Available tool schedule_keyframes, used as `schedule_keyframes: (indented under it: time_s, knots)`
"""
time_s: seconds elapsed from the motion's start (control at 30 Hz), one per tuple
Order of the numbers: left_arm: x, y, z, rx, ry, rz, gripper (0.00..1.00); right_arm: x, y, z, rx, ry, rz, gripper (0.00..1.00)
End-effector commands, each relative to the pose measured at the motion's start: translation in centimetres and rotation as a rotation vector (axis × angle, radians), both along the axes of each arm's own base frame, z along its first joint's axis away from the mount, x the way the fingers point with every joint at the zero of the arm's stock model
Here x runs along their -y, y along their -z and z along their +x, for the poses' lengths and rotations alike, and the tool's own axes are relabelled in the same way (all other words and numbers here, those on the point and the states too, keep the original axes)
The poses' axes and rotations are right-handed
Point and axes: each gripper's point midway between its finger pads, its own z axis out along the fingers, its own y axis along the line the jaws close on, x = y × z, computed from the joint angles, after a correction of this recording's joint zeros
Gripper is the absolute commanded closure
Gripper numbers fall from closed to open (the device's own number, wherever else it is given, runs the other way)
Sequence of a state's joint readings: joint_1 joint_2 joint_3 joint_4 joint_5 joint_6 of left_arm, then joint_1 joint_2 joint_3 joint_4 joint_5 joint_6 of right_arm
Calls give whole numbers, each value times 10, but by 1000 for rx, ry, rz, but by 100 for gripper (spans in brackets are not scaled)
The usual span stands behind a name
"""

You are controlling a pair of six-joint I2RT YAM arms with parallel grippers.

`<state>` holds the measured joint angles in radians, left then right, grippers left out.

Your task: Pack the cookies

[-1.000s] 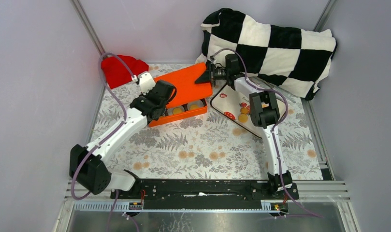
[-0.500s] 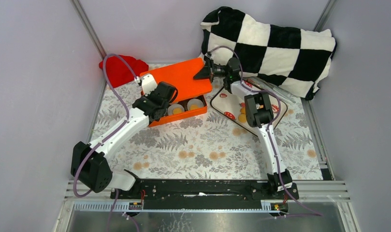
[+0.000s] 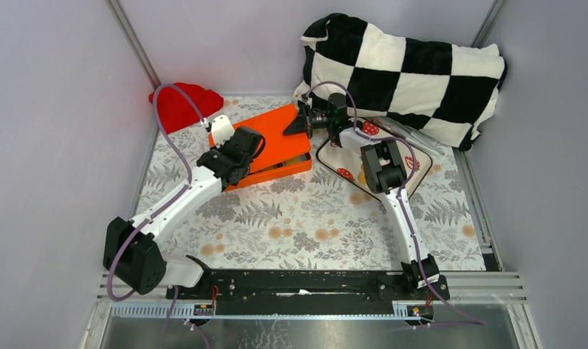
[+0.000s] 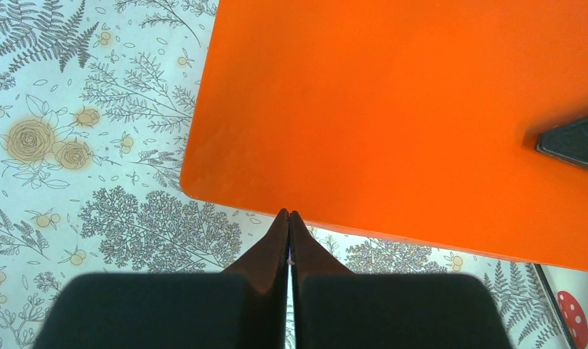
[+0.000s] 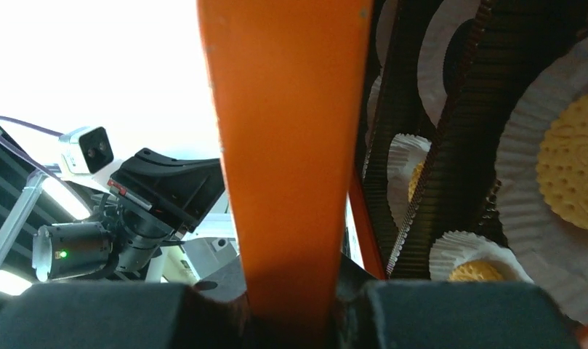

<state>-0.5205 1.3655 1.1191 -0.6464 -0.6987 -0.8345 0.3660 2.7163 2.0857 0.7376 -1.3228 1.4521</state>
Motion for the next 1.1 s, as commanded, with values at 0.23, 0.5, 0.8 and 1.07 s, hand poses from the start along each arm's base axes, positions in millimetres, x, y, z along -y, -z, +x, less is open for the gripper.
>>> schedule_keyframes:
  time_s: [0.23, 0.5, 0.8, 1.07]
  knots:
    - [-11, -7, 1, 42, -29, 22, 100, -24, 3, -9, -20, -11, -76, 100]
    - [-9, 4, -2, 20, -18, 17, 100, -8, 27, 2, -37, 51, -137, 100]
    - [-2, 31, -4, -33, 3, 4, 100, 22, 30, 16, -42, 115, -159, 100]
    - [0, 45, -4, -61, 10, 6, 100, 33, 20, 14, -19, 120, -135, 100]
